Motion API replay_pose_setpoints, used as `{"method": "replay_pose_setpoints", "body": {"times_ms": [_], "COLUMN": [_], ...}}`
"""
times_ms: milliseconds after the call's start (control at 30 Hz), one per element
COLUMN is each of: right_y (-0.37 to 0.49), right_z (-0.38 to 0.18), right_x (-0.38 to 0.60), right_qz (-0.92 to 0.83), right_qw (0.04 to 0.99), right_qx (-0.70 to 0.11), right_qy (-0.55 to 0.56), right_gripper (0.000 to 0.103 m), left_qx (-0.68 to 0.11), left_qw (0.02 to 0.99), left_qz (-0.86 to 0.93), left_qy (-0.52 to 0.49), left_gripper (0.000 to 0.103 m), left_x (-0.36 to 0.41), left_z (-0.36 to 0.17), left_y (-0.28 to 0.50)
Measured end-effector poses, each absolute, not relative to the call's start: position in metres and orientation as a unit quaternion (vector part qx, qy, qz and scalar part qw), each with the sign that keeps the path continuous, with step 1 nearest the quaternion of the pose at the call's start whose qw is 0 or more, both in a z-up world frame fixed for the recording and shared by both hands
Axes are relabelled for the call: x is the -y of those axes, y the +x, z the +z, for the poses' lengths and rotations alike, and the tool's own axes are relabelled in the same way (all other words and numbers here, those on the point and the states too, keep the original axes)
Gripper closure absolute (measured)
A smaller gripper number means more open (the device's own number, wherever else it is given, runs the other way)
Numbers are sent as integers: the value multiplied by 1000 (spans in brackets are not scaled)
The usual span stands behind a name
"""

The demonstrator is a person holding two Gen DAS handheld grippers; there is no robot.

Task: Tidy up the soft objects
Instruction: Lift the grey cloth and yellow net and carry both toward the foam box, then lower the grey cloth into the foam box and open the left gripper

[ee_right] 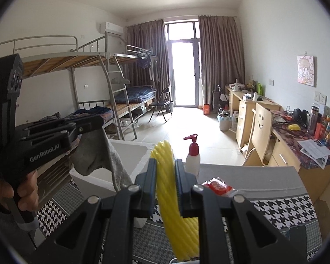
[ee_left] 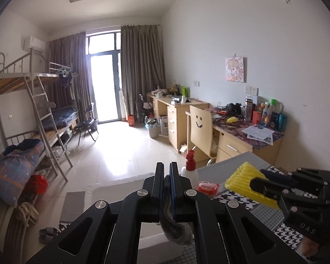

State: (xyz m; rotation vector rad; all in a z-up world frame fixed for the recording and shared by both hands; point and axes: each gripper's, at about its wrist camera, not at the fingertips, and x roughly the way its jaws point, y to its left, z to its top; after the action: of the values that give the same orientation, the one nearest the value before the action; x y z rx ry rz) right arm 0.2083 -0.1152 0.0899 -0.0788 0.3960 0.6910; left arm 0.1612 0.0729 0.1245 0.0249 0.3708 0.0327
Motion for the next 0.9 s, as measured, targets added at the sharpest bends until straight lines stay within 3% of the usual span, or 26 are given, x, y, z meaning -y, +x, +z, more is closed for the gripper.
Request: {"method": "replay_pose_setpoints", "body": {"times_ms": [433,900], "right_y": [213,217], "right_z": [98,97], "right_x": [101,83], "right_qz": [350,367], "right_qw": [916,908], "right_qx": [-190,-190], "right_qy": [-56,-71], "right_gripper": [84,84], "left_qx": [-175,-230], "left_qw": [982,964], "left_qz": [75,130], "left_qy": [0,-22], "left_gripper": [98,98], "left_x": [-101,-129], "left_z": [139,110], "left_y": [176,199]}}
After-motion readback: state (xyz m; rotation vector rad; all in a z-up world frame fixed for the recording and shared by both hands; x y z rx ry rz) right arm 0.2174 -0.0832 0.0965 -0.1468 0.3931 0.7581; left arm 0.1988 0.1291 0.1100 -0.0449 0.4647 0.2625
